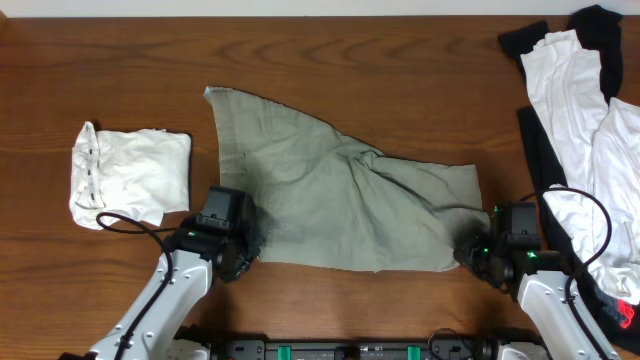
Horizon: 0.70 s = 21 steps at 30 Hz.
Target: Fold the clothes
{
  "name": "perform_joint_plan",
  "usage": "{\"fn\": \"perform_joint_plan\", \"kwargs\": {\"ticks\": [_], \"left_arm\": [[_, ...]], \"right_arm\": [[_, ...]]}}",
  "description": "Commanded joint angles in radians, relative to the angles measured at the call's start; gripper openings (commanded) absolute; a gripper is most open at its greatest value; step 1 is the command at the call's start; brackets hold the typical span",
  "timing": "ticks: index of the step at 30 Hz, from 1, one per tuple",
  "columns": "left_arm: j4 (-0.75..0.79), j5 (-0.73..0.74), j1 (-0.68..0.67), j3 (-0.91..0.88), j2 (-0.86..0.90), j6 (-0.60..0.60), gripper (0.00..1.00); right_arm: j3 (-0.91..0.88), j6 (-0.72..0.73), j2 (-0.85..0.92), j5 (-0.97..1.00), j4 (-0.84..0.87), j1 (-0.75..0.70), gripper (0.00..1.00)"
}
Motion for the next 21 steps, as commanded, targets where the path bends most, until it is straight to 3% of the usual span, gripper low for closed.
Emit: {"fn": "perform_joint_plan", "kwargs": {"ticks": [1, 7, 12, 21], "left_arm": [[-0.021, -0.026, 0.007, 0.058, -0.036, 0.123, 0.06], [-0.097, -0.035, 0.007, 0.298, -0.114, 0.317, 0.06], [-0.218, -0.035, 0.007, 0.608, -0.137, 0.481, 0.06], [-0.426, -0.036, 0.007, 1.081, -0.138, 0.574, 0.06]], "right_arm": [[0.071, -0.073, -0.028, -0.026, -0.023, -0.003, 0.01], [0.428, -0.237, -0.072, -0.025, -0.218, -0.003, 0.01], [0.801, -0.295, -0.072, 0.035, -0.376, -0.004, 0.01], [1.194, -0.321, -0.072, 0.089, -0.597, -0.004, 0.01]]}}
